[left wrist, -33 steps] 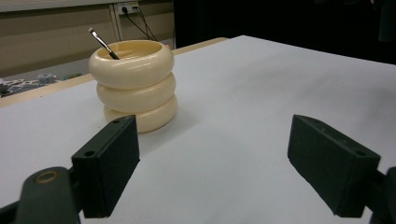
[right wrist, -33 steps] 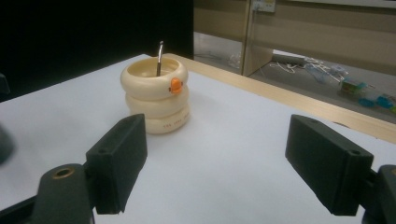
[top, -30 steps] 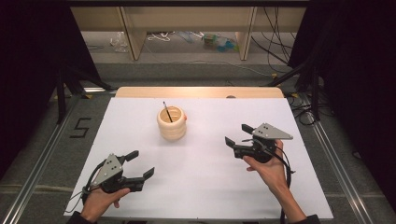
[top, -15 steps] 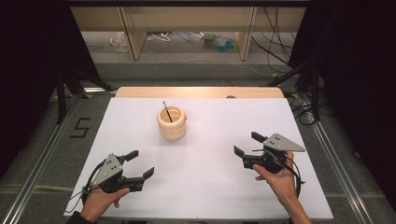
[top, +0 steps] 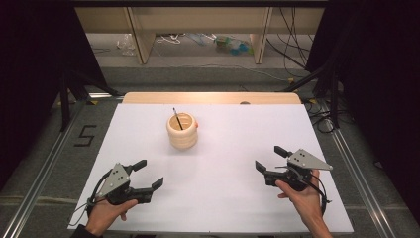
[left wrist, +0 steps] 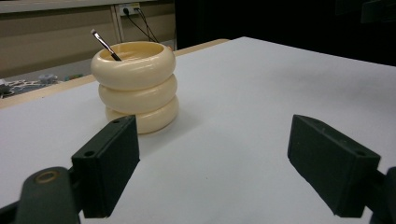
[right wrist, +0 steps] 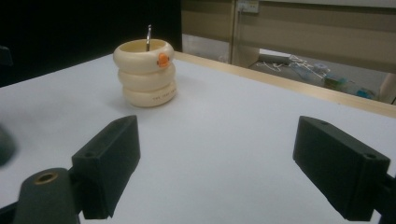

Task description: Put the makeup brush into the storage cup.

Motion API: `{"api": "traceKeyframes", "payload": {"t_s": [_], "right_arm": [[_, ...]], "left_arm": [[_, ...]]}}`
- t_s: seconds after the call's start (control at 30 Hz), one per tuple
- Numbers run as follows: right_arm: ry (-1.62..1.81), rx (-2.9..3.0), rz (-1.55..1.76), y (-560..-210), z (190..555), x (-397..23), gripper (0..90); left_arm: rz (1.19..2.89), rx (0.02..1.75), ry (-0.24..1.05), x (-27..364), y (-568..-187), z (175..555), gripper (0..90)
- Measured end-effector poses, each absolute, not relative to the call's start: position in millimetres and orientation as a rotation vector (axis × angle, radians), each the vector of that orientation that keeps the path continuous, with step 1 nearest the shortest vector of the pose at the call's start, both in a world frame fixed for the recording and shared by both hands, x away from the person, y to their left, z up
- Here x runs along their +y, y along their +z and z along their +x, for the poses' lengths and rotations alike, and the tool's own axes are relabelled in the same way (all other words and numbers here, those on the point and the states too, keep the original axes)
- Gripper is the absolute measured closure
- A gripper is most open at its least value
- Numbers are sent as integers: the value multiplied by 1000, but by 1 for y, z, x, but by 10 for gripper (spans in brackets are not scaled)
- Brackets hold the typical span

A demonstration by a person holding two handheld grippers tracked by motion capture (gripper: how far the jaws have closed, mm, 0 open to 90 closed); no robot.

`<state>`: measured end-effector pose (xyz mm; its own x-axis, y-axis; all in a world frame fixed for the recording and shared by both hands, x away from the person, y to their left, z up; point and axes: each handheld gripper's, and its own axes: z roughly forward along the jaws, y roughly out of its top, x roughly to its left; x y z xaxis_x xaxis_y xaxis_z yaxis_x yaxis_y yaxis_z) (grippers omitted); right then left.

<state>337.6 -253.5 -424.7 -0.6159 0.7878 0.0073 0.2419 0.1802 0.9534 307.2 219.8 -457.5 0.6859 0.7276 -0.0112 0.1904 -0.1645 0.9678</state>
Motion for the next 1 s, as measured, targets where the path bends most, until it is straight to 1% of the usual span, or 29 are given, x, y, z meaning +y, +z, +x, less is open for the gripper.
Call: {"api": "traceKeyframes", "payload": {"t_s": [1.0], "right_arm": [[1448,1982,965,-433,319,-258,157]], "left_arm": [[1708,747,562,220,-458,307,167]]}}
